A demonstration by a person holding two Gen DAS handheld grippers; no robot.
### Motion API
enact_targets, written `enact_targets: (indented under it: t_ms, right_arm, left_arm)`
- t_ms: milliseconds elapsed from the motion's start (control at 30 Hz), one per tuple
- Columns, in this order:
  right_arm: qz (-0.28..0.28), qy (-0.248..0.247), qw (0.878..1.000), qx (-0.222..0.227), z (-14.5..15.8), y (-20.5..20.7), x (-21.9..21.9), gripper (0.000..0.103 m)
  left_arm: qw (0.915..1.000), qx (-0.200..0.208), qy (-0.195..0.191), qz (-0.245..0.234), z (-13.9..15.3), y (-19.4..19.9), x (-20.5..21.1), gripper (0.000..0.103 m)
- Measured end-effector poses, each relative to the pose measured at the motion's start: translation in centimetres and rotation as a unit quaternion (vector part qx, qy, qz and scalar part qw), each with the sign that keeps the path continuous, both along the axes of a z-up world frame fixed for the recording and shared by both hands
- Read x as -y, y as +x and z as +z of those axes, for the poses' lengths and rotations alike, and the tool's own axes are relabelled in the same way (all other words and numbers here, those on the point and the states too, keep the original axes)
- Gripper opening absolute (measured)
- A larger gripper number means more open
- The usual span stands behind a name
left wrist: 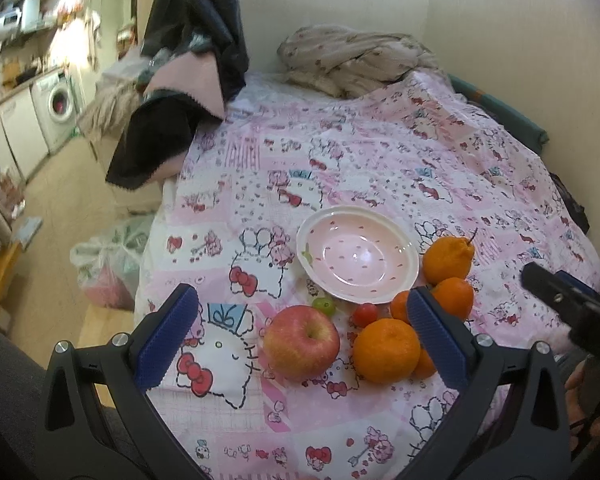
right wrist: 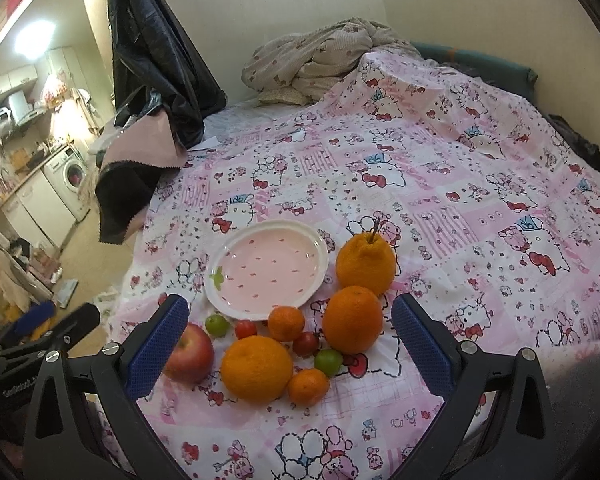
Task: Organize fruits
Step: 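Grasp the red apple with the left tool while the right tool grasps a large orange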
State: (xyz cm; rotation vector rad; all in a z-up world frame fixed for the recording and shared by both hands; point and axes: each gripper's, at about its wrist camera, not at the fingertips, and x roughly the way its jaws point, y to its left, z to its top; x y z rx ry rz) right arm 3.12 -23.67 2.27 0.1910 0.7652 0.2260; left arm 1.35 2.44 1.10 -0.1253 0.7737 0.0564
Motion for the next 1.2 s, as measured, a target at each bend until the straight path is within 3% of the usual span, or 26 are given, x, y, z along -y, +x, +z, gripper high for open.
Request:
enact_targets:
  t_ms: [133,267,433,533,600,667,833,933,1000,1200]
  right_arm:
    - [0.004,0.024,0.999,-0.037,0.3,1.9,1.2,0.103]
    - [0.022,0.033,0.996,-0.085,-0.2,4.6,2.2,0.103]
    - [0.009,0.061,0.988,-0.142,-2.7,6.7,3.6,0.103]
    - [-0.004,0.066,0.984,-0.166,-4.9,7.0,4.1,0.103]
    - [-0.015,0.059,0.98,-0.189,-6.2,7.1,4.3,0.103]
    - [-0.019,0.058,0.979,-0.196,-6.7,7.3,4.4,0.103]
    - [-0.024,0.052,0.979,-0.197,-6.9,7.5,4.6,0.103]
    - [-0.024,0.059,0.978,-0.199,-7.0,7.5,4.7,0.103]
    - [-0.026,0.059,0.978,-0.198,-7.0,7.6,4.8,0.103]
    - [-0.03,0.053,0.977,-0.204,-7.3,7.6,4.9,0.103]
  left_arm:
    - [0.9993,-0.035,-0.012,0.0,0.3,1.5,-0.8,0.103]
    - [0.9949,-0.096,-0.03,0.01,-0.7,4.7,-2.4,0.103]
    - [0.9737,-0.226,-0.031,-0.006,-5.9,9.0,-3.4,0.102]
    - [0.9607,-0.276,-0.027,-0.011,-9.0,9.9,-2.7,0.101]
    - [0.9556,-0.293,-0.014,-0.025,-10.2,10.0,-1.4,0.101]
    - [0.9499,-0.306,0.026,-0.056,-11.5,10.0,0.7,0.101]
    - [0.9241,-0.349,0.104,-0.117,-14.1,10.3,4.2,0.102]
    - [0.9138,-0.363,0.136,-0.122,-15.5,10.6,4.7,0.101]
    - [0.9105,-0.367,0.144,-0.123,-16.1,10.9,4.8,0.101]
    - [0.9071,-0.371,0.138,-0.144,-16.9,11.2,5.6,0.081]
